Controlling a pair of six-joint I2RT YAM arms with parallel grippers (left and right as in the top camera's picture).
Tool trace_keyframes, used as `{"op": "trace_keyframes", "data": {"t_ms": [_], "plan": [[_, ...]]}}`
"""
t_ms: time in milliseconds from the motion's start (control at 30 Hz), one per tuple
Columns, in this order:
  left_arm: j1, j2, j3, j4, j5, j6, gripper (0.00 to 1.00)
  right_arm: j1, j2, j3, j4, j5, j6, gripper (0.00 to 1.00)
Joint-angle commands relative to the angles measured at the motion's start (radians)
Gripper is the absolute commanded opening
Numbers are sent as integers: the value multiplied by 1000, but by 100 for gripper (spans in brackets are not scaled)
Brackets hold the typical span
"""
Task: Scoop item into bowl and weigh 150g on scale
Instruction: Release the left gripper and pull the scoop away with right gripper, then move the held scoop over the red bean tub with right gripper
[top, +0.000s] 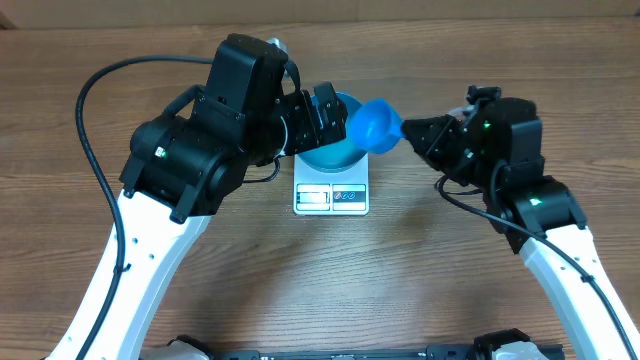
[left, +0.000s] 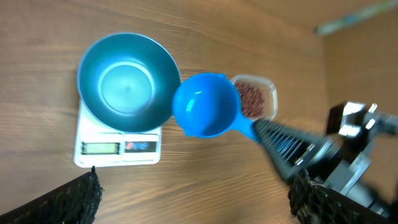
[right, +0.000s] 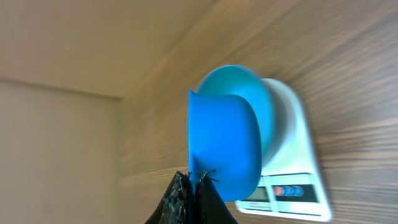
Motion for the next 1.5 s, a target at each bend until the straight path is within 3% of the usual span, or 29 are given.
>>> {"op": "trace_keyframes", "data": {"t_ms": [0,200,300,633,1000,1467], "plan": [[0,-18,23,-19,-18,252,100,-45,-11,70,-64,76,-123,4],[0,-18,23,-21,-18,326,100,-54,-10,209,-259,319,-258,4],[0,-18,23,-21,-17,325,100,-54,-10,303,-388,565,-333,4],[0,-18,23,-21,-17,325,99,-54,77,318,-421,927,-479,4],[0,-18,23,-21,-17,325,100,-54,307,318,-336,961,-535,4],[0,-18,23,-21,-17,325,100,-53,360,318,-303,985,-595,4]]}}
